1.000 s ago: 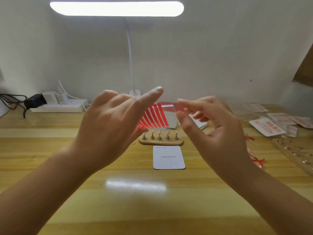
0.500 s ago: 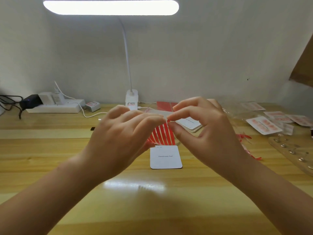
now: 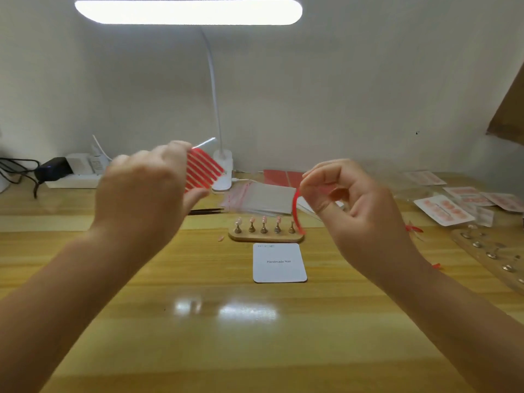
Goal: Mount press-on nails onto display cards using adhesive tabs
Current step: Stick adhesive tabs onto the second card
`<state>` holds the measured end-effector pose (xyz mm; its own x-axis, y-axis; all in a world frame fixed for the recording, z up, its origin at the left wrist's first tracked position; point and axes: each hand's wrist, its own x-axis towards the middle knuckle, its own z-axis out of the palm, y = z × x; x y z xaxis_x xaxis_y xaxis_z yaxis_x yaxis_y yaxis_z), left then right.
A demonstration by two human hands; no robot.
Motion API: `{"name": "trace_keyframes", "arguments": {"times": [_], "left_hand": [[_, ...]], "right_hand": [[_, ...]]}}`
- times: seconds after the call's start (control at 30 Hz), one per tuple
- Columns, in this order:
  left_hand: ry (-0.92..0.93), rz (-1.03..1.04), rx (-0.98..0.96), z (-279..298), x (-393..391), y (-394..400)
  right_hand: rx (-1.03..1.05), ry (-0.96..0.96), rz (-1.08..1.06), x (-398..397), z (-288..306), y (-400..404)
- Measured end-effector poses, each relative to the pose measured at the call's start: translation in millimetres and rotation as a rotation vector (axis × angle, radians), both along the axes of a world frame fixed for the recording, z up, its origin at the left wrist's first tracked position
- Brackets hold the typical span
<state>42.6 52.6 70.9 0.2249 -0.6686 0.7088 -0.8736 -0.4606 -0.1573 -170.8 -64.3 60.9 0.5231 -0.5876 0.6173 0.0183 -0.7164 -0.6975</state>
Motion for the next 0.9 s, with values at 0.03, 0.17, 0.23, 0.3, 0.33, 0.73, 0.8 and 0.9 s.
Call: {"name": "trace_keyframes", "arguments": {"times": [0.03, 0.17, 0.23, 0.3, 0.33, 0.73, 0.8, 0.9], "left_hand": [[0.061, 0.082, 0.055, -0.3, 8.1, 0.3], [0.441, 0.373, 0.371, -11.7, 28.8, -7.3], [0.542, 0.462, 0.564, -25.6, 32.2, -12.7], [0.591, 0.515, 0.679, -35.8, 34.8, -15.2], [0.587, 0.528, 0.693, -37.6, 35.2, -15.7], [1.296, -0.57, -0.086, -42.9, -47.3, -24.2], [1.4, -0.56, -0.131, -45.1, -47.9, -25.3], [1.438, -0.537, -0.139, -45.7, -48.5, -26.2]], "right_hand": [[0.1, -0.019, 0.003, -0.2, 0.3, -1.5], [0.436, -0.069, 0.069, 2.2, -3.1, -9.0], [0.553, -0.069, 0.094, 4.1, -5.9, -12.7], [0.615, -0.067, 0.104, 4.9, -8.4, -15.3], [0.638, -0.069, 0.11, 5.2, -9.4, -15.9], [0.743, 0.108, 0.25, 15.3, -24.0, -11.2], [0.74, 0.132, 0.261, 15.2, -26.0, -11.4], [0.737, 0.159, 0.27, 14.6, -28.1, -10.5]]}}
